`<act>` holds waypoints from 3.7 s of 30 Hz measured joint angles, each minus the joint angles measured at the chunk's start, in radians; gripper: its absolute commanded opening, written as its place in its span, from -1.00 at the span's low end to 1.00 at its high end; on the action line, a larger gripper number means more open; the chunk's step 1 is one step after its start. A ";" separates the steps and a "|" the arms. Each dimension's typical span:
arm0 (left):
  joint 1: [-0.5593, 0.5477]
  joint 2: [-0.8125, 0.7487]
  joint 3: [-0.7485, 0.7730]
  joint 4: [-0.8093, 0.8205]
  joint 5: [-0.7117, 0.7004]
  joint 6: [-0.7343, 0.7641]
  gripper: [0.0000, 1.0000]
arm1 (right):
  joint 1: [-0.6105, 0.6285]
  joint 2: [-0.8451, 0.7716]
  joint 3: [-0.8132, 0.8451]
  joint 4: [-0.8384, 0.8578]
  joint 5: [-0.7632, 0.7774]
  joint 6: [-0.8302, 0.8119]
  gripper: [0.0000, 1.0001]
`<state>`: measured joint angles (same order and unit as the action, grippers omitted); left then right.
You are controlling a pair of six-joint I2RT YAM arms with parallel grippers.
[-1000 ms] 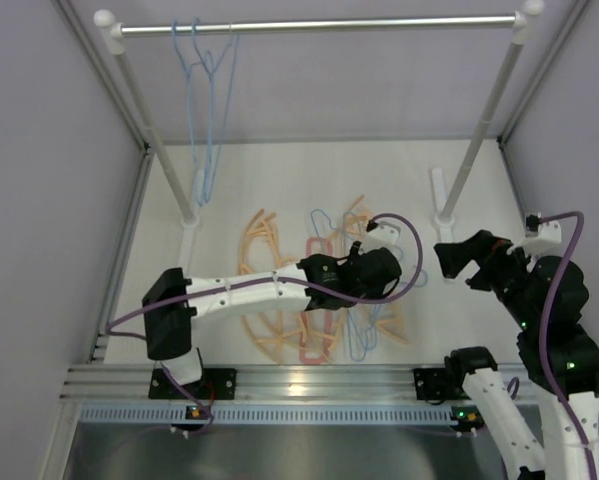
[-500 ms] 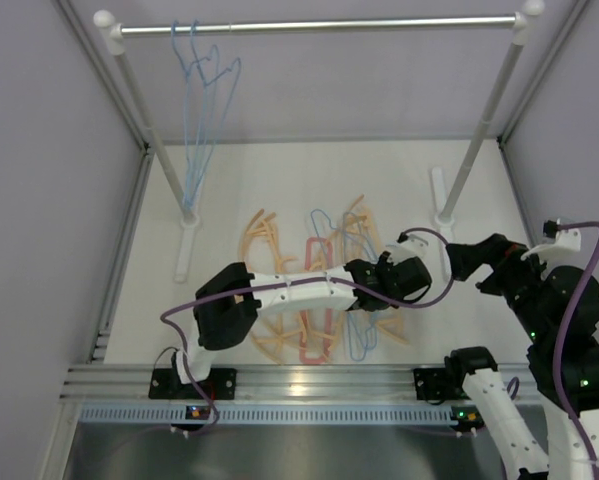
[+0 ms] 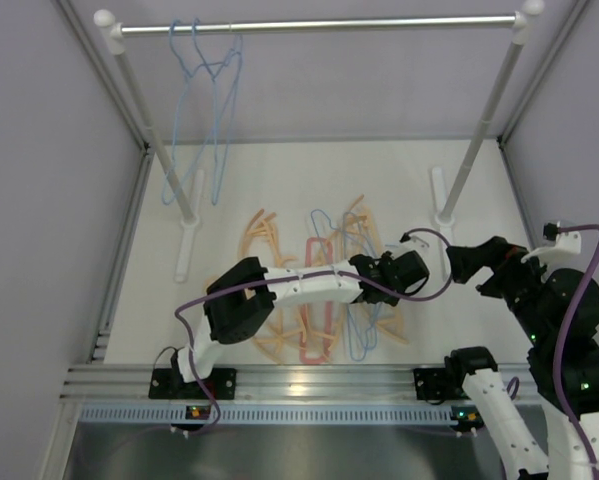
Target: Organize the hangers
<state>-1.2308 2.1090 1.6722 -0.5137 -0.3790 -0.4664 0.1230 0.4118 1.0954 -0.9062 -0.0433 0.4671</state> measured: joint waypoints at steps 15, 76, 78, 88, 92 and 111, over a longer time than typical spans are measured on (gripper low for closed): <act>0.018 0.058 0.000 0.017 0.068 0.029 -0.19 | 0.000 0.000 -0.003 -0.001 0.002 -0.003 0.99; 0.838 -0.926 -0.253 0.663 0.990 -0.621 -1.00 | 0.000 0.056 0.060 -0.015 0.000 -0.013 0.99; 0.876 -0.922 -0.253 0.701 1.022 -0.677 -1.00 | 0.000 0.058 0.060 -0.015 0.000 -0.013 0.99; 1.034 -0.867 -0.248 0.925 1.119 -0.940 -1.00 | 0.000 0.073 0.060 -0.014 -0.003 -0.013 0.99; 1.098 -0.811 -0.248 1.012 1.146 -1.057 -1.00 | 0.000 0.078 0.060 -0.014 -0.003 -0.013 0.99; 1.209 -0.717 -0.260 1.249 1.194 -1.327 -1.00 | 0.000 0.090 0.058 -0.014 -0.005 -0.013 0.99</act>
<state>-0.0223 1.3922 1.4124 0.7349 0.8154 -1.7935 0.1230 0.5014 1.1534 -0.9199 -0.0483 0.4541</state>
